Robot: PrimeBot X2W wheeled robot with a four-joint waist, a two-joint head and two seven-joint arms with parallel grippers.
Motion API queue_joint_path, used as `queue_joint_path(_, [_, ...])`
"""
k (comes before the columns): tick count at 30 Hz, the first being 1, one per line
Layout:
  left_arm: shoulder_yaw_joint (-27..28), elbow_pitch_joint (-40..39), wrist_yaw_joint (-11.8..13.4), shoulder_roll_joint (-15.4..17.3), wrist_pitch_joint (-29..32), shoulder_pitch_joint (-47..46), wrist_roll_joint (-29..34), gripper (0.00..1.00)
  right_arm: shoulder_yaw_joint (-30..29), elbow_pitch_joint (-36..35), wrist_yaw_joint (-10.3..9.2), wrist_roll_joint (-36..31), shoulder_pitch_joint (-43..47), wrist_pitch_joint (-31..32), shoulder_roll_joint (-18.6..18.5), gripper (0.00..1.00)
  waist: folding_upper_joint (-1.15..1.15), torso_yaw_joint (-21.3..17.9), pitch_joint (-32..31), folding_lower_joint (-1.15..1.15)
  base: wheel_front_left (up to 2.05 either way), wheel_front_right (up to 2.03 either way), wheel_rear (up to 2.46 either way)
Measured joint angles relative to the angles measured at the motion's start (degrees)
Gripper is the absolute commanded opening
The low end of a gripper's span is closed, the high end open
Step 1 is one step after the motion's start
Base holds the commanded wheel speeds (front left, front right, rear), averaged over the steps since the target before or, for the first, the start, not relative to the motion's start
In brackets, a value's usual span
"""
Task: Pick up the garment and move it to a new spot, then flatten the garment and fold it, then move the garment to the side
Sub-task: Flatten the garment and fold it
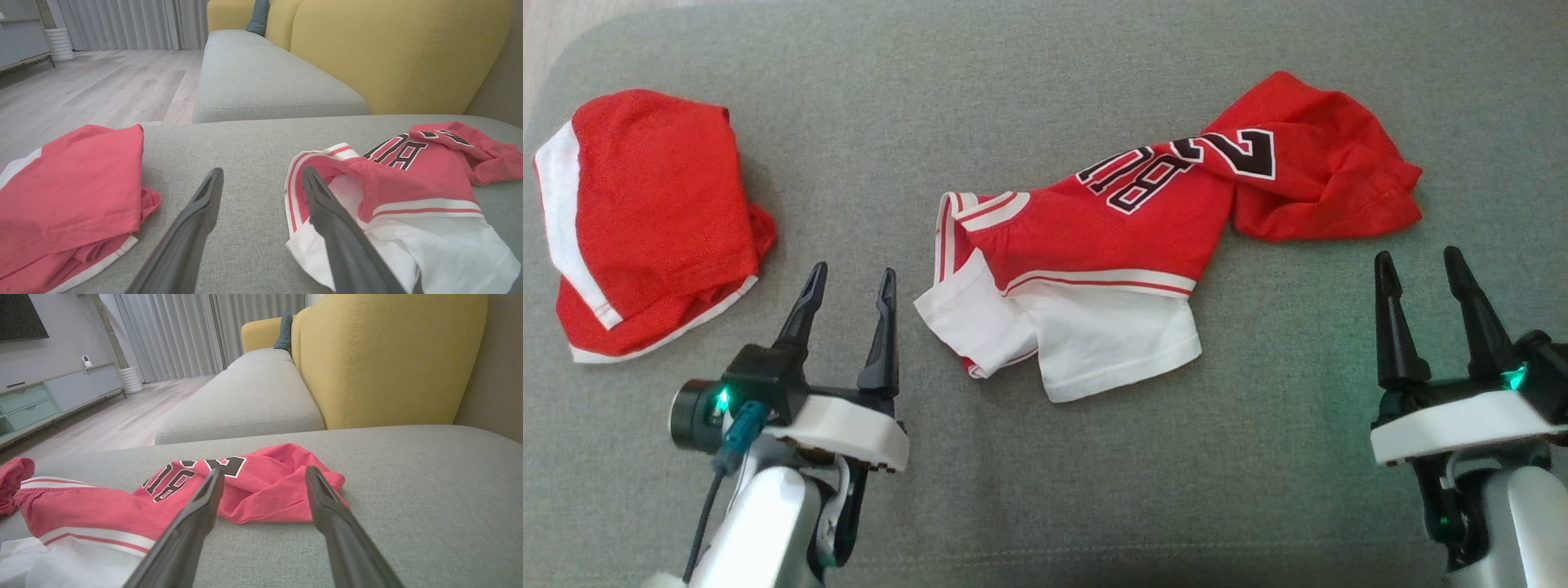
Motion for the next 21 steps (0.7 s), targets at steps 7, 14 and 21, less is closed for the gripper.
queue_joint_path(7, [-0.16, -0.04, 0.02, -0.01, 0.0, -0.01, 0.0, 1.0, -0.65, 2.47, 0.0, 0.44, -0.38, 3.22, -1.02, 1.0, 0.0, 0.05, 0.55, 0.0, 0.0, 0.0, 0.0])
queue_joint_path(14, [-0.54, -0.59, -0.07, -0.03, 0.0, -1.41, 0.48, 1.0, -1.36, 8.33, 0.0, 2.68, -8.95, 8.71, -6.28, 1.0, 0.0, 0.13, 3.51, 0.0, 0.0, 0.0, 0.0])
queue_joint_path(21, [-0.75, -0.67, -0.18, -0.32, 0.0, -4.86, 0.98, 1.0, -0.1, 15.38, 0.0, 5.34, -16.91, 12.41, -9.68, 1.0, 0.0, 0.87, 6.67, 0.0, 0.0, 0.0, 0.0])
